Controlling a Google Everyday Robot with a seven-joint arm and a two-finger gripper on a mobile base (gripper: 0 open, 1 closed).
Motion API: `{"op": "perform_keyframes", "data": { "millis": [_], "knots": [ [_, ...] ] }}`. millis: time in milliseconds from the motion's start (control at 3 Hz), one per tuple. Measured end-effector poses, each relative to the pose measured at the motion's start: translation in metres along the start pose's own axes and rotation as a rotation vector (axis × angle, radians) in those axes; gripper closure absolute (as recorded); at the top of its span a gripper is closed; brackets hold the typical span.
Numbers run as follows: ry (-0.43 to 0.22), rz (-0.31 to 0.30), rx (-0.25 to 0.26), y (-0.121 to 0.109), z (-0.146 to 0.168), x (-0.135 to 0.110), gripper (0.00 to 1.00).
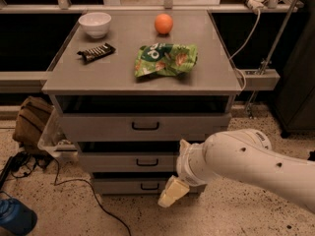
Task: Open middle drawer
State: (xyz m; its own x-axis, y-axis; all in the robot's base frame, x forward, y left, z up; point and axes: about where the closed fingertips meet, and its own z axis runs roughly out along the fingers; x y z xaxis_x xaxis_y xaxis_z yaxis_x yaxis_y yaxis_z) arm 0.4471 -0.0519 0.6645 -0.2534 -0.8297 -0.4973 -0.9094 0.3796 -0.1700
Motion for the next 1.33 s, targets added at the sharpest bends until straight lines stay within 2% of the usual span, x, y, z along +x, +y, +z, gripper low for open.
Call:
{"op": "perform_keyframes", "data": {
  "millis": [333,667,1000,1333],
  "knots": [
    [-0.018,0.006,-0.004,-0.003,0.015,-0.001,0.00],
    [-0.055,0.030,0.018,-0.015,0.047,0.007,0.00],
    [-0.112,0.067,0.052,-0.034,0.076,0.015,0.00],
    [-0.186,0.080,0.030,-0.057,0.112,0.019,0.00]
  ]
}}
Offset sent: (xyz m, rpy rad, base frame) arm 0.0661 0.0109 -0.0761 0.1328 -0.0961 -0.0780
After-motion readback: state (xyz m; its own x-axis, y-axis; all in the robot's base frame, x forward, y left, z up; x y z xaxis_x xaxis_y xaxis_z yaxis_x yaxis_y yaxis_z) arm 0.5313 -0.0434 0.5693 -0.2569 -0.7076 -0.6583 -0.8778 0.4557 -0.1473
